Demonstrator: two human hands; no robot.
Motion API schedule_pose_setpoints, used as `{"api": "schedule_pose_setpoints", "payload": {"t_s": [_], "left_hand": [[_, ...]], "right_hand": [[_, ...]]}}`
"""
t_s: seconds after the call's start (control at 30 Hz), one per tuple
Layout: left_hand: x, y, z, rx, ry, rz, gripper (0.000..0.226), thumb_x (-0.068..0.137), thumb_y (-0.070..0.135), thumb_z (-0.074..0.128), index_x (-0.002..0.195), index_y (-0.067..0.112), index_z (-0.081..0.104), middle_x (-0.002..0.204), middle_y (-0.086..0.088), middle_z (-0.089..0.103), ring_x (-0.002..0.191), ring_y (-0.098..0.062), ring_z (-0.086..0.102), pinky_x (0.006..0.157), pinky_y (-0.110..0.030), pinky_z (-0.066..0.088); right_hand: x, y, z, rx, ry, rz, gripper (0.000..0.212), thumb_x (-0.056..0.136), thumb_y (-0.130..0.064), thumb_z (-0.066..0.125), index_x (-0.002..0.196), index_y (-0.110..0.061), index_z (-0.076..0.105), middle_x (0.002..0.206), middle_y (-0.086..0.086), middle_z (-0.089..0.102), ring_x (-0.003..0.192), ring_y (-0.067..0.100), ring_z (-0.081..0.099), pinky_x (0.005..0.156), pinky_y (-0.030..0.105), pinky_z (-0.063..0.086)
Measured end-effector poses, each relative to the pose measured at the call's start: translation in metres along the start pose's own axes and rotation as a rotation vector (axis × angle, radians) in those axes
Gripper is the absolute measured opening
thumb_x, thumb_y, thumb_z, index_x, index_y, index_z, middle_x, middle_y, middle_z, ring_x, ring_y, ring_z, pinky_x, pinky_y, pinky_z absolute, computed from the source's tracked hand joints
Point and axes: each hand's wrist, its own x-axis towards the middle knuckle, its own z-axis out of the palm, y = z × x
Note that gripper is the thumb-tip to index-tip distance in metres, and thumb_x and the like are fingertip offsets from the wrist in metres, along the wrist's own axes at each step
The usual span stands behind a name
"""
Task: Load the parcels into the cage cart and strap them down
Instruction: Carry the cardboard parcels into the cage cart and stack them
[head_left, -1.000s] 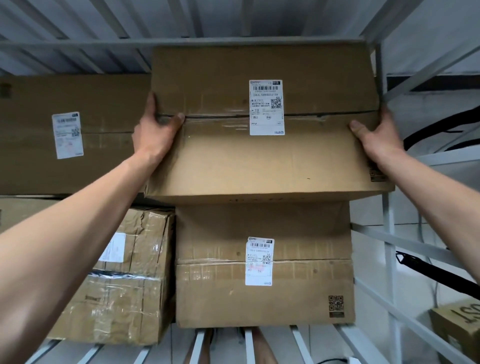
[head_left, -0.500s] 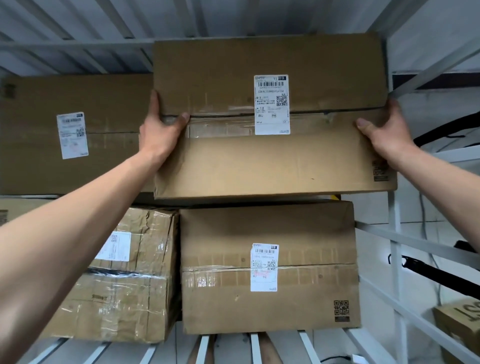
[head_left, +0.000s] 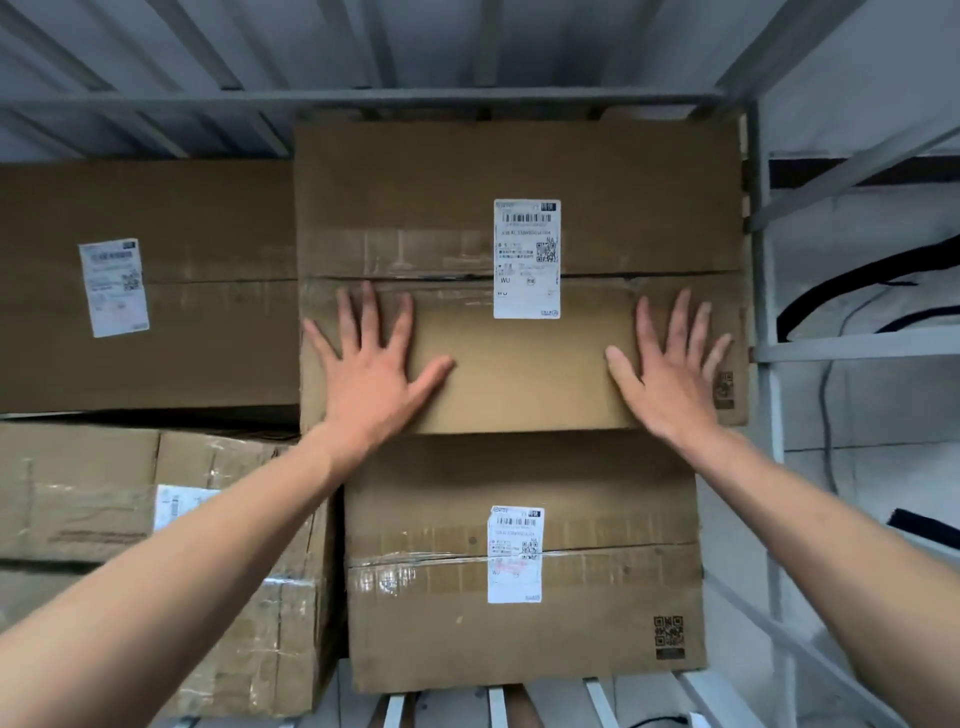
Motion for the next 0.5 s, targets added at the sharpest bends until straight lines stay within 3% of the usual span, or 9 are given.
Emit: {"api": "schedule_pose_setpoints", "payload": {"t_s": [0.2, 0.33, 0.5], "left_hand": [[0.025, 0.005, -0.015, -0.001, -0.088, -0.017, 0.095, 0.082, 0.087, 0.014, 0.159, 0.034, -0.005, 0.164, -0.012, -0.024, 0.148, -0.039, -0.025, 0.111, -0.074, -0.010], [0.003, 0.005, -0.014, -0.048, 0.033, -0.023, 0.092, 0.088, 0.081, 0.024, 0.160, 0.028, 0.003, 0.166, -0.015, -0.013, 0.152, -0.038, -0.012, 0.113, -0.072, -0.006], [-0.081, 0.022, 0.042, -0.056, 0.159, 0.219, 0.094, 0.087, 0.071, 0.041, 0.159, 0.014, 0.018, 0.165, -0.022, 0.005, 0.153, -0.038, 0.002, 0.117, -0.069, 0.004]], "right_hand": [[0.027, 0.000, -0.029, 0.034, -0.150, 0.001, 0.076, 0.098, -0.067, 0.022, 0.158, -0.033, -0.010, 0.160, 0.011, -0.033, 0.146, 0.036, -0.032, 0.115, 0.062, -0.018], [0.011, -0.002, -0.025, 0.081, -0.063, -0.010, 0.080, 0.098, -0.064, 0.028, 0.159, -0.027, -0.006, 0.163, 0.015, -0.024, 0.149, 0.036, -0.026, 0.118, 0.060, -0.015], [-0.064, 0.009, 0.033, 0.088, 0.067, -0.119, 0.097, 0.096, -0.062, 0.042, 0.155, -0.023, -0.025, 0.160, 0.019, -0.030, 0.148, 0.035, -0.027, 0.118, 0.061, -0.011]]}}
